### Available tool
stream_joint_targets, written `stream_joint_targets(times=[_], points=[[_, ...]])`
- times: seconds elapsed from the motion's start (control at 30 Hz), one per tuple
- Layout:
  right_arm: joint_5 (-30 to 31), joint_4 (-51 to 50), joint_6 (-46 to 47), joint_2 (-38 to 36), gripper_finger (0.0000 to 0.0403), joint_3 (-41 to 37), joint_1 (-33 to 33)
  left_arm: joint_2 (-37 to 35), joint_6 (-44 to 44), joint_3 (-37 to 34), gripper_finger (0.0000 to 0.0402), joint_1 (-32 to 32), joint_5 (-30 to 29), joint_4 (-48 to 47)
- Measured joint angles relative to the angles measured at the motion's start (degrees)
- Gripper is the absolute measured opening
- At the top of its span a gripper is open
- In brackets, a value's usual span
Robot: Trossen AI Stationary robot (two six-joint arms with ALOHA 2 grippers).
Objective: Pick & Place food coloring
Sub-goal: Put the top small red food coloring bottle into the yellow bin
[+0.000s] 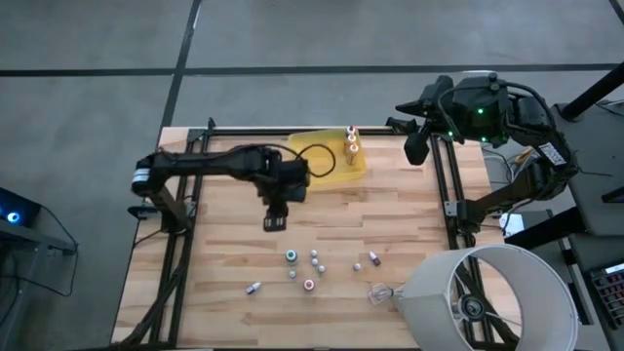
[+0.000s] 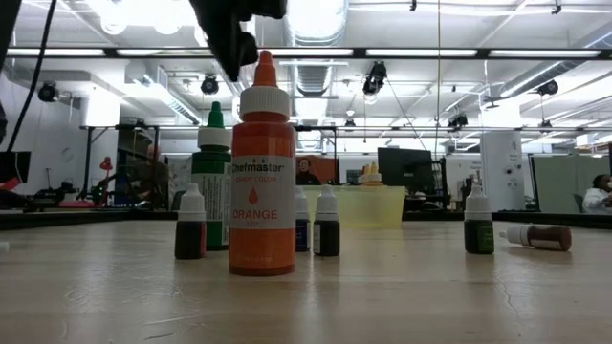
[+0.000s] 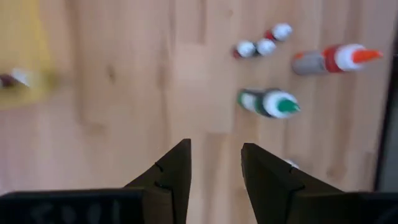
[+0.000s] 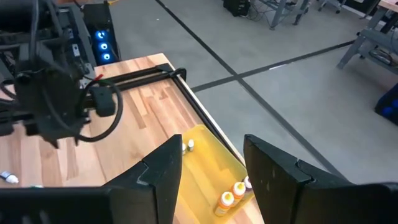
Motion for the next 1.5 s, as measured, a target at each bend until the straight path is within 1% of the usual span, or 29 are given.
stream_joint_targets(times=[0.17, 0.27, 0.47, 0.6, 0.7, 0.77, 1.03, 1.3, 1.5], points=[[0.00, -0.01, 0.00, 0.00, 0.0165, -0.13, 0.00, -1.06, -3.44, -2.92, 0.0113, -2.58, 7.61, -3.06], [0.00, -0.01, 0.00, 0.00, 0.0164, -0.13, 0.00, -1.73, -5.08, -4.83, 0.0113, -4.68, 8.14, -3.97], [0.00, -0.01, 0.00, 0.00, 0.0164, -0.15, 0.00, -2.03, -7.27, -6.47, 0.0113, -7.64, 8.13, -3.83], [0.00, -0.01, 0.00, 0.00, 0.0162, -0.20, 0.00, -2.37, -7.01, -7.60, 0.0113, -8.55, 8.13, -3.82], [0.00, 0.01, 0.00, 0.00, 0.0162, -0.25, 0.00, -2.50, -4.77, -8.15, 0.0113, -8.54, 7.10, -3.12], [0.00, 0.01, 0.00, 0.00, 0.0163, -0.28, 0.00, -2.50, -3.26, -8.43, 0.0113, -8.43, 5.61, -1.72], [0.00, 0.01, 0.22, 0.00, 0.0165, -0.97, 0.00, -1.94, -3.96, -8.95, 0.0113, -6.29, 5.18, 7.65], [0.02, 0.09, 0.94, 0.02, 0.0164, -2.19, 0.00, -1.91, -2.02, -8.97, 0.0113, -4.48, 3.20, 13.38], [0.00, 0.07, 1.10, 0.04, 0.0164, -3.27, 0.00, -1.37, -0.80, -8.99, 0.0113, -4.33, 2.51, 17.19]])
